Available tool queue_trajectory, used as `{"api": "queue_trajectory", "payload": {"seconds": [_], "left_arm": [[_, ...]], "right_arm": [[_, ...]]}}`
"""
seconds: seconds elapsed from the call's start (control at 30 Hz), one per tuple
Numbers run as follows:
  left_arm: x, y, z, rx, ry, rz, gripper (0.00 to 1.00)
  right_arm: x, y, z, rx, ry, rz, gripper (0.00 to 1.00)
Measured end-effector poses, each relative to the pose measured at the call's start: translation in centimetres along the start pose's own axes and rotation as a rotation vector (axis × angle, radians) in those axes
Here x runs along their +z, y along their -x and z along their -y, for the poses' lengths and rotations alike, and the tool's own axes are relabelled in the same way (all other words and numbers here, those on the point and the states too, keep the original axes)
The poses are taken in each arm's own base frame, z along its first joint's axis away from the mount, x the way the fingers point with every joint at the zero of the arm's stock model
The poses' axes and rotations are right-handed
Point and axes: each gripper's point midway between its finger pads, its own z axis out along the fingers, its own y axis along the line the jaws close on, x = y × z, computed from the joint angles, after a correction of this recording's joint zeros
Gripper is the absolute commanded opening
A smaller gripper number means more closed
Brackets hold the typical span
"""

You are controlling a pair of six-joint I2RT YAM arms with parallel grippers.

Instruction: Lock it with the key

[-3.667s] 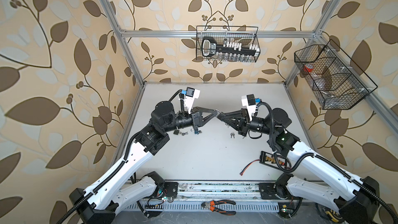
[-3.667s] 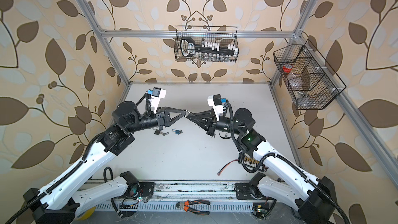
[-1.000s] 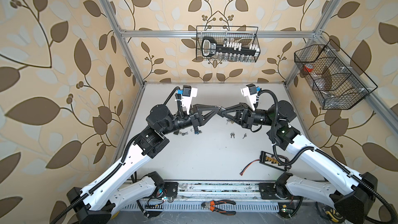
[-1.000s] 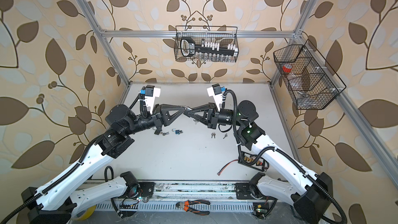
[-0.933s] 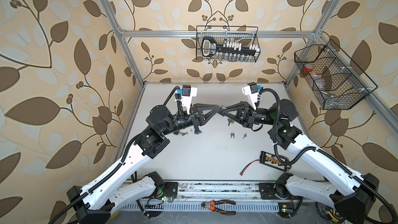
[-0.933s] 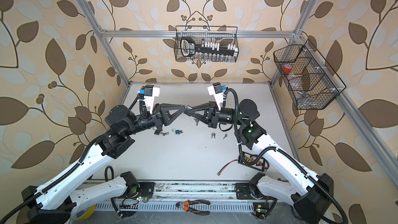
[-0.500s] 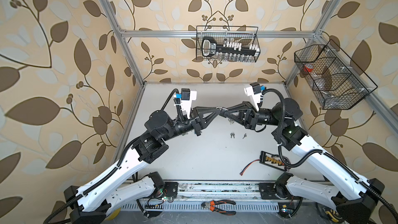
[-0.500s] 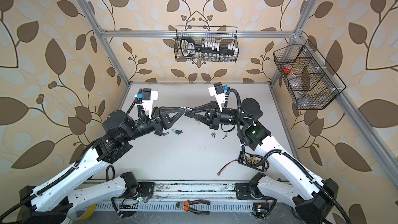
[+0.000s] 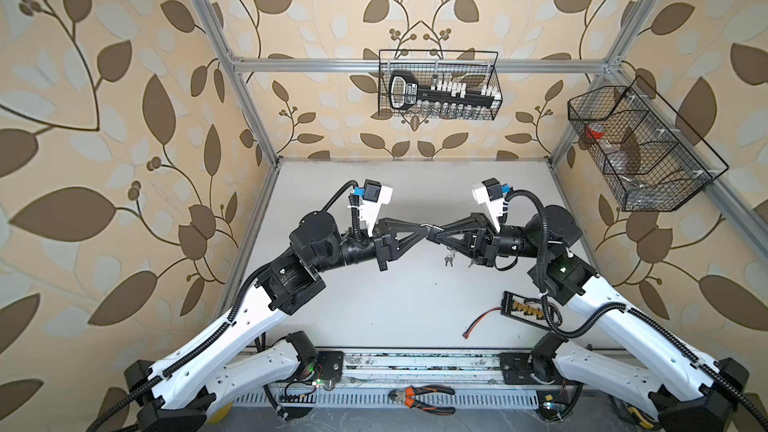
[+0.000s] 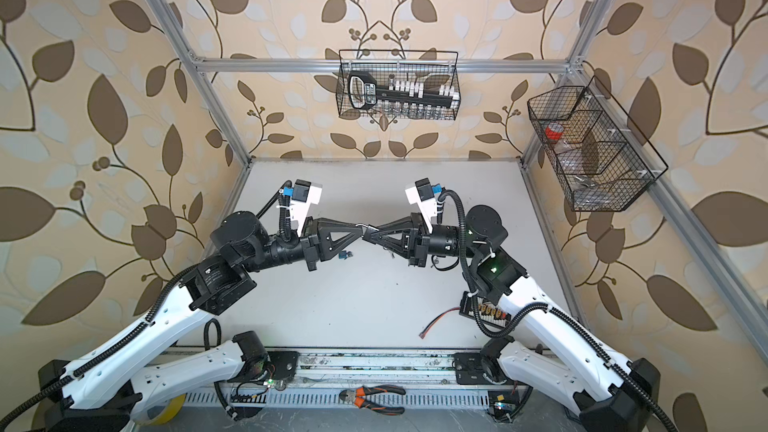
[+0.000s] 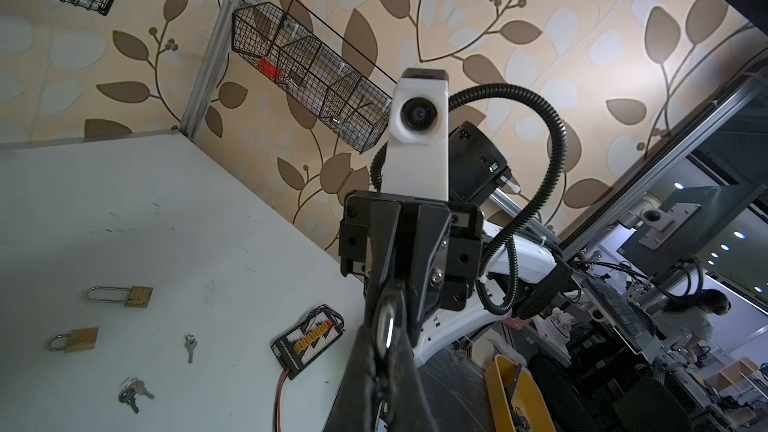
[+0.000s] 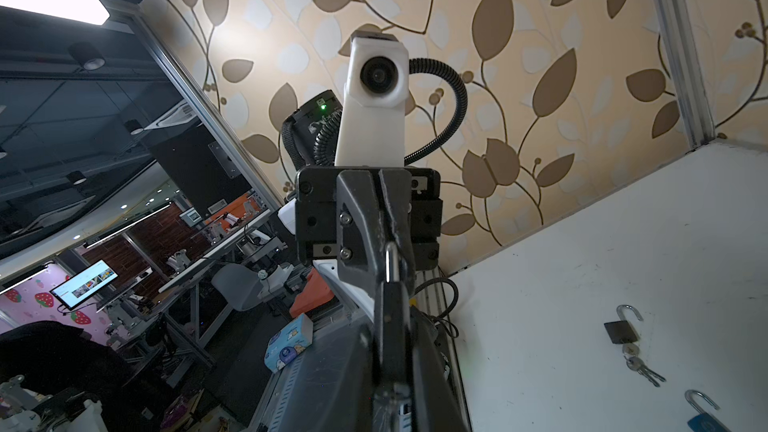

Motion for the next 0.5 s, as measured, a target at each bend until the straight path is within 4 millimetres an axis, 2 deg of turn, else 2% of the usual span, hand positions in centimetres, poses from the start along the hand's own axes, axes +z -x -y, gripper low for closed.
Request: {"api": "queue_trajectory", "payload": {"seconds": [0.07, 0.13, 0.33, 0.5], "left_arm": [[-0.2, -0.3, -0.5, -0.014, 0.021, -0.011, 0.0], [-0.4, -0.5, -1.1, -0.026, 0.049, -0.021, 0.0], [-0.7, -1.0, -2.6, -0.052, 0.148, -0.05, 0.0], [-0.8, 0.1, -3.4, -0.057, 0.224, -0.036, 0.0]], "right_arm": [[-0.2, 0.3, 0.6, -0.021, -0.032, 0.009, 0.56], [-0.5, 0.8, 1.0, -0.061, -0.078, 0.02, 0.62], [-2.1, 1.4, 2.9, -0.195, -0.285, 0.037, 0.61], [-2.9, -0.2, 5.6, -0.27, -0.473, -0.003, 0.61]]}}
